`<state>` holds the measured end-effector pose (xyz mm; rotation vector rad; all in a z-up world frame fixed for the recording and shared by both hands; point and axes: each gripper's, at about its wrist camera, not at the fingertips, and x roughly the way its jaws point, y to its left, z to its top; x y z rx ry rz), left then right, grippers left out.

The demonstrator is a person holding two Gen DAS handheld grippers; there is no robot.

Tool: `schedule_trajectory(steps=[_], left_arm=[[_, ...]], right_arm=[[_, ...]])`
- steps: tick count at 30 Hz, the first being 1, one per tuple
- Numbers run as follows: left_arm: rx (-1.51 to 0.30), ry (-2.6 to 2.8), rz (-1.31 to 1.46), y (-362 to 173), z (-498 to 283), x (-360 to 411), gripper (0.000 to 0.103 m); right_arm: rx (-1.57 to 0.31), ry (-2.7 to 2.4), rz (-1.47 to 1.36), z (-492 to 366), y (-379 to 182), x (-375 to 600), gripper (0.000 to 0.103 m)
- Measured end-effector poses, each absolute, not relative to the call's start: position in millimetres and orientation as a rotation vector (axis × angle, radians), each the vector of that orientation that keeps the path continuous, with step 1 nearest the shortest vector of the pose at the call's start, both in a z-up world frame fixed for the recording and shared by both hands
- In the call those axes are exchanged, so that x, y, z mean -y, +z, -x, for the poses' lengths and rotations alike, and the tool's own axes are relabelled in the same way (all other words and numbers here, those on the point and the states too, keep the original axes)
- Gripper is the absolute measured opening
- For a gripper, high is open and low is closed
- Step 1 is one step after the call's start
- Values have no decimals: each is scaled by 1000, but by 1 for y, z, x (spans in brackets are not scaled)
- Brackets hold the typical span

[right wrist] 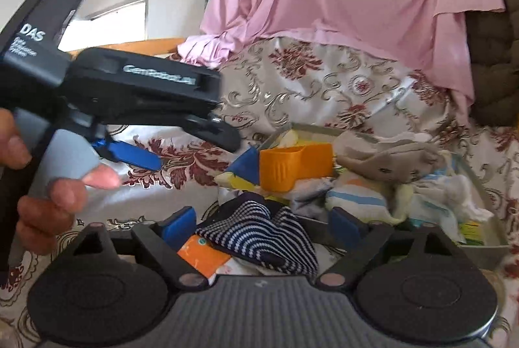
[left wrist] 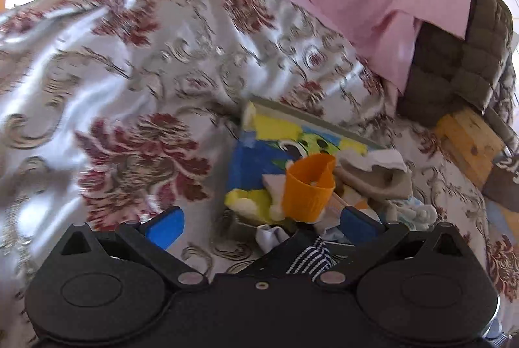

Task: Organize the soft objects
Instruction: 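Grasp the navy striped knit item with the right tool while the left tool lowers to the grey cloth, then close the left tool on the grey cloth beside the tray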

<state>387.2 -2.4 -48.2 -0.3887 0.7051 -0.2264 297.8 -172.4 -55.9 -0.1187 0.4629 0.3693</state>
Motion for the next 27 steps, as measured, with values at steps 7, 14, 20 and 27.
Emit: schedule_trajectory(steps=[7,14,20,27], left_arm=[[-818,-295,459,-72,-417,2,101],[-906,-370,545,-89,-433,-8,89],[-947,-390,623,-103,-438,-11,70],[-982,-381,709,-114,-440,-15,47]], right_arm=[[-501,382,109,-323,-63,165,85],[-560,405,88,-336,-68,163,66],[-593,409,65,-340,-71,163,37],[-601,422,60,-336,-71,163,13]])
